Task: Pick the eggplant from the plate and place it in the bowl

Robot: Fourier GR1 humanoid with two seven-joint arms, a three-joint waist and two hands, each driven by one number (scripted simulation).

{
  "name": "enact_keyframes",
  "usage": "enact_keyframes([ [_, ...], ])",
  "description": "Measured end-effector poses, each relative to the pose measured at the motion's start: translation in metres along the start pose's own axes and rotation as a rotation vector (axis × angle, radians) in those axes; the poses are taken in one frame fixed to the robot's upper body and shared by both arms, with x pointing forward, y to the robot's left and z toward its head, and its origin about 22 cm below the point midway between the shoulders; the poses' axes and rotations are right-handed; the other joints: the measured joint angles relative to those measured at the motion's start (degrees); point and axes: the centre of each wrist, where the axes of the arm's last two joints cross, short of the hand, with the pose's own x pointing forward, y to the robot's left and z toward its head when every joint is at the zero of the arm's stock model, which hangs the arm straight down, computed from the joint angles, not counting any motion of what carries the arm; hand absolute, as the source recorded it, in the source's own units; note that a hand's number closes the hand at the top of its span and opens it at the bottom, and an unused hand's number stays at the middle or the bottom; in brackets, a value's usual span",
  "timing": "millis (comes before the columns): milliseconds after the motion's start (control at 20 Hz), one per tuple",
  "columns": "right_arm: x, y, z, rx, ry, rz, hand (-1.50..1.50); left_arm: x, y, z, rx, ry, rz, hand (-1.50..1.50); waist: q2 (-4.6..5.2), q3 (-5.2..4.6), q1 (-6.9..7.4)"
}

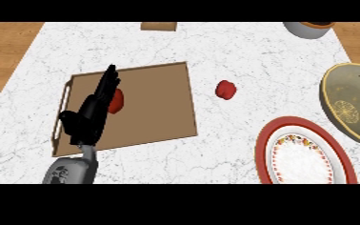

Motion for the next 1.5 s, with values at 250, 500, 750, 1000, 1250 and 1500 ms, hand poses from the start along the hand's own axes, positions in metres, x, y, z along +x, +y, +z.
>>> enact_keyframes([
  [250, -0.03, 0.015, 0.001, 0.121, 0.062, -0.105, -1.5, 0.004, -0.002, -0.003, -0.003, -0.006, 0.001, 0.0, 0.13, 0.05, 0.19],
  [500, -0.049, 0.02, 0.003, 0.188, 0.015, -0.233, -1.5, 0.006, -0.002, -0.002, -0.004, -0.005, 0.001, 0.0, 0.11, 0.08, 0.2],
  [750, -0.051, 0.02, -0.004, 0.105, -0.06, -0.384, -1.5, 0.006, 0.0, -0.004, 0.014, -0.002, 0.004, 0.0, -0.04, 0.05, -0.38],
  [1000, -0.059, 0.0, -0.004, -0.003, -0.069, -0.499, -1.5, 0.004, -0.003, 0.001, 0.015, 0.003, 0.005, 0.0, -0.12, 0.01, -0.59],
  [1250, -0.072, -0.035, 0.007, -0.038, 0.007, -0.588, -1.5, 0.007, 0.001, -0.007, 0.018, -0.003, 0.003, 0.0, -0.11, 0.01, -0.85],
  [1500, -0.087, -0.056, 0.029, -0.056, 0.079, -0.68, -1.5, 0.006, 0.006, -0.005, 0.021, -0.002, 0.0, 0.0, -0.07, 0.06, -0.79],
])
